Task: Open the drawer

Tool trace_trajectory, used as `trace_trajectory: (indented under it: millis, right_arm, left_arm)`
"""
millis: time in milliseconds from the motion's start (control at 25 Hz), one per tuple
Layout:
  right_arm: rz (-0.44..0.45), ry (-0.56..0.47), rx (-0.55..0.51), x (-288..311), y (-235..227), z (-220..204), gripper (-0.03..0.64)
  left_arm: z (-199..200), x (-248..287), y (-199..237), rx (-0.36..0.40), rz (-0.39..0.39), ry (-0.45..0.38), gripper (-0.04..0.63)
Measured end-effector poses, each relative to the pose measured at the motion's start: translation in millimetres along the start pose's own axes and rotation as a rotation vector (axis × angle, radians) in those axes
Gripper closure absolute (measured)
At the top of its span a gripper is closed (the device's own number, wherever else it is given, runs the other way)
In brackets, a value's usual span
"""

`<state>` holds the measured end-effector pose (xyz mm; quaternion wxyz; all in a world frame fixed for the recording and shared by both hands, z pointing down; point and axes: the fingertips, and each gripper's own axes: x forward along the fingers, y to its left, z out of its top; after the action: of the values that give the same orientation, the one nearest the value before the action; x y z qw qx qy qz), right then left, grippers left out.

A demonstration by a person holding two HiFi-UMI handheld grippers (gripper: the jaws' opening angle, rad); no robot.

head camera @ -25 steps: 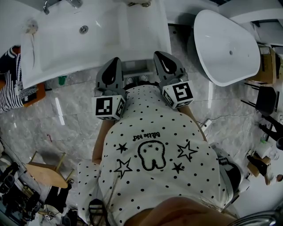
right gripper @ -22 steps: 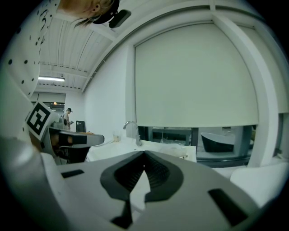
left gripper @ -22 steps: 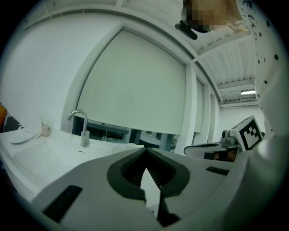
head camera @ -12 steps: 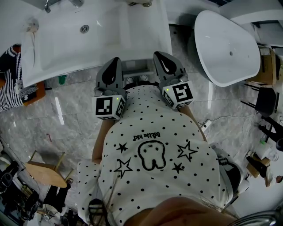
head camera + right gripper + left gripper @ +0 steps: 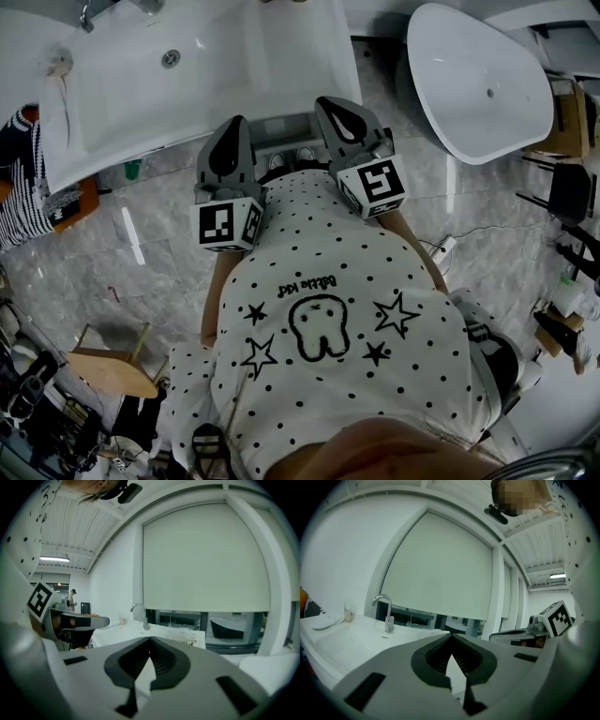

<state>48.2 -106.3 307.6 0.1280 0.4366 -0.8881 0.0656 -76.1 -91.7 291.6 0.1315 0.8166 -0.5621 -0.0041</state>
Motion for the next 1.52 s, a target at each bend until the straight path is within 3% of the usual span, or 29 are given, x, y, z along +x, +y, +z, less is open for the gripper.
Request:
trace_trajectory:
  millis: [1520]
  right_arm:
    - [0.011, -0.001, -0.016, 3.0, 6.6, 0.1, 0.603]
  left_arm:
    - [0.3, -4.5, 2.3, 0.009, 0.016, 0.01, 0.591]
